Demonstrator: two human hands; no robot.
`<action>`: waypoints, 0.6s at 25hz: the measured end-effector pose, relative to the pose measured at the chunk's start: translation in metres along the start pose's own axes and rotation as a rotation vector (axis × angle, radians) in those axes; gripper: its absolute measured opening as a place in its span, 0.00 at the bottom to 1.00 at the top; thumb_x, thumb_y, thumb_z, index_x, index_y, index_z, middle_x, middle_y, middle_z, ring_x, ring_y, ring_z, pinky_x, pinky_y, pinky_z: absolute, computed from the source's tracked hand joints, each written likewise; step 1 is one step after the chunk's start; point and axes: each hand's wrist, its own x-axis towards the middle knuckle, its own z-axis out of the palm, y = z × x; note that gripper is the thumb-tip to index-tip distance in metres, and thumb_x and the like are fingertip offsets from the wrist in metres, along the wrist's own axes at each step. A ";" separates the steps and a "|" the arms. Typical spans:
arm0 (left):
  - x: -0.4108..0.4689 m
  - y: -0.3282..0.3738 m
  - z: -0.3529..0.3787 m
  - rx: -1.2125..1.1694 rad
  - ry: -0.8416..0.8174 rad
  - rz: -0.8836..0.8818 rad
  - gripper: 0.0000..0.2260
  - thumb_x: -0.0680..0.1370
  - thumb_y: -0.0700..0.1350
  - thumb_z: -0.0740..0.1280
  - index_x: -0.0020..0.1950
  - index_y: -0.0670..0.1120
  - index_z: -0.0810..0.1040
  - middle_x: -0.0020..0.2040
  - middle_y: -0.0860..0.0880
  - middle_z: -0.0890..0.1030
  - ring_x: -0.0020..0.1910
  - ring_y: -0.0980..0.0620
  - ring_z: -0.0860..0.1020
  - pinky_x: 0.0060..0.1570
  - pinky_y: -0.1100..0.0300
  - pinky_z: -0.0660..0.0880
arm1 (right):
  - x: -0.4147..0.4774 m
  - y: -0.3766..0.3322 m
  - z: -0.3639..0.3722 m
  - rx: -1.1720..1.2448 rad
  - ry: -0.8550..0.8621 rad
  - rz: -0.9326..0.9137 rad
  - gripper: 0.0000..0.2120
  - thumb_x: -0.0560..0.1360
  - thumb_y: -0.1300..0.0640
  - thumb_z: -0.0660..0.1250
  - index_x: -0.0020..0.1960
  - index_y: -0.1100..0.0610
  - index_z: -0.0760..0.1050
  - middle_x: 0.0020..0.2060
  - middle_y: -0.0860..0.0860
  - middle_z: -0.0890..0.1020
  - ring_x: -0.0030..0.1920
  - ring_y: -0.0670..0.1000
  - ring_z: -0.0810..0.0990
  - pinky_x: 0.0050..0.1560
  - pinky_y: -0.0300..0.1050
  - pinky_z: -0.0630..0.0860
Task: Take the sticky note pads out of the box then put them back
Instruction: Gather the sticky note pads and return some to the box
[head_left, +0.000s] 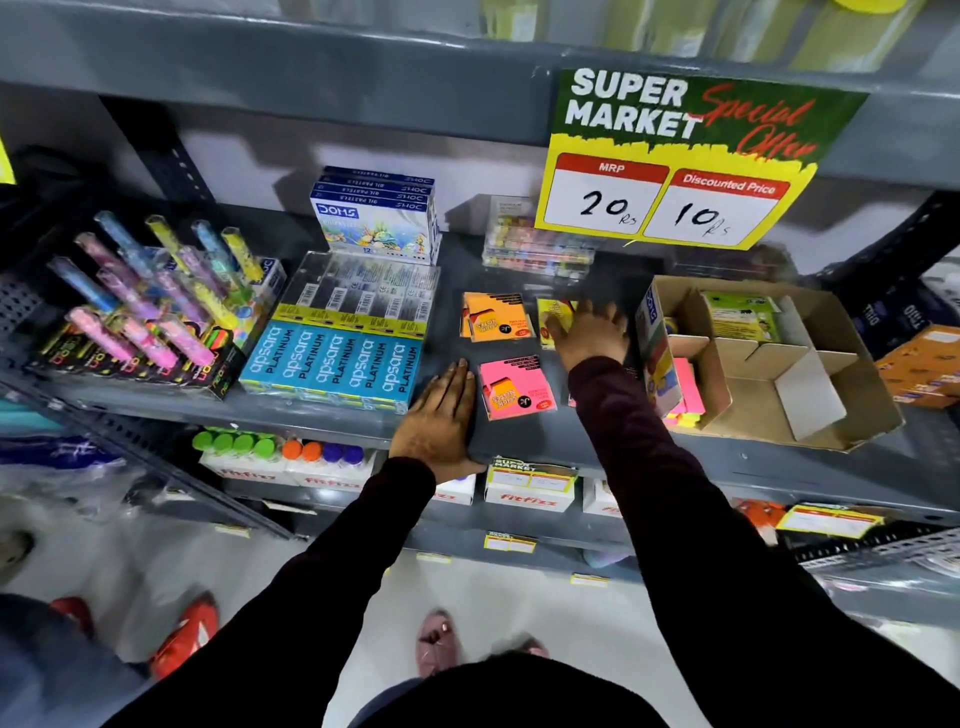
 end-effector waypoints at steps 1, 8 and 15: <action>0.000 0.000 0.000 0.000 0.000 -0.002 0.52 0.66 0.66 0.68 0.75 0.40 0.43 0.77 0.40 0.49 0.76 0.44 0.49 0.73 0.52 0.44 | -0.007 0.008 -0.002 -0.012 0.000 0.045 0.32 0.77 0.39 0.59 0.73 0.58 0.61 0.74 0.63 0.60 0.73 0.66 0.60 0.69 0.60 0.65; 0.000 0.002 0.000 0.010 0.019 -0.012 0.52 0.65 0.66 0.67 0.75 0.40 0.46 0.77 0.40 0.52 0.76 0.44 0.51 0.71 0.53 0.42 | -0.053 0.030 0.000 -0.062 -0.094 0.116 0.34 0.73 0.47 0.70 0.72 0.60 0.60 0.72 0.65 0.60 0.71 0.68 0.63 0.67 0.62 0.69; -0.002 0.004 0.001 0.026 0.002 -0.018 0.52 0.66 0.64 0.69 0.75 0.40 0.43 0.78 0.41 0.47 0.76 0.45 0.48 0.72 0.55 0.41 | -0.076 -0.008 0.001 0.038 0.101 -0.138 0.38 0.68 0.43 0.72 0.71 0.59 0.63 0.67 0.66 0.66 0.68 0.66 0.65 0.66 0.57 0.67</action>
